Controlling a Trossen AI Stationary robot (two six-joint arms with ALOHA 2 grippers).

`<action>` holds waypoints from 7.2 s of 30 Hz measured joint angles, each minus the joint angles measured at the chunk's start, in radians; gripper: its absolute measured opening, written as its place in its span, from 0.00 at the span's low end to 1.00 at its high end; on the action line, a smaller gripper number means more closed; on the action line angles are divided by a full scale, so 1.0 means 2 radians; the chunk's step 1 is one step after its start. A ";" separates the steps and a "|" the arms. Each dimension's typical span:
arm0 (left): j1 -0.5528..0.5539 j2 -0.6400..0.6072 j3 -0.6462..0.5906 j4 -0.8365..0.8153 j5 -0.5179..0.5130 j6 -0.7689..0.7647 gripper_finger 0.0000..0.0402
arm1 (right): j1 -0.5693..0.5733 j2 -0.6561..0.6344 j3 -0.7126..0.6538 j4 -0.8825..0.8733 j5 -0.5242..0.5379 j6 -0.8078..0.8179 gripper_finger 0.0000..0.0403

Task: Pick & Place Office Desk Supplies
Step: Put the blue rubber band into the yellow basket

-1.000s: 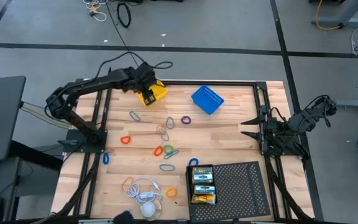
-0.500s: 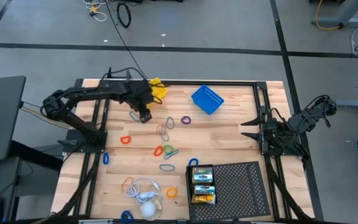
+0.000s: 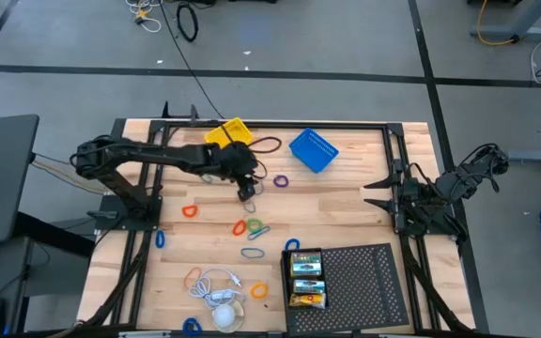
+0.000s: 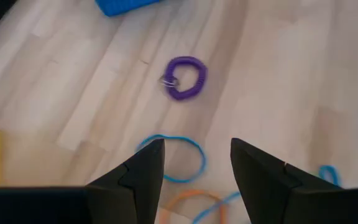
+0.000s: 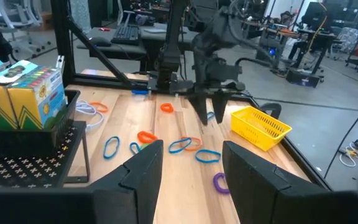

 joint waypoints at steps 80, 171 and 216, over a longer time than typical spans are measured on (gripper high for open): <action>-0.030 0.198 0.111 -0.107 -0.014 0.102 0.10 | 0.000 0.000 0.000 0.015 0.007 0.002 0.44; 0.095 -0.167 -0.128 -0.106 0.099 0.110 0.51 | 0.000 0.000 0.000 -0.007 0.007 0.002 0.44; 0.069 -0.086 -0.220 -0.070 -0.064 0.066 0.02 | 0.000 0.000 0.000 0.004 0.026 -0.011 0.44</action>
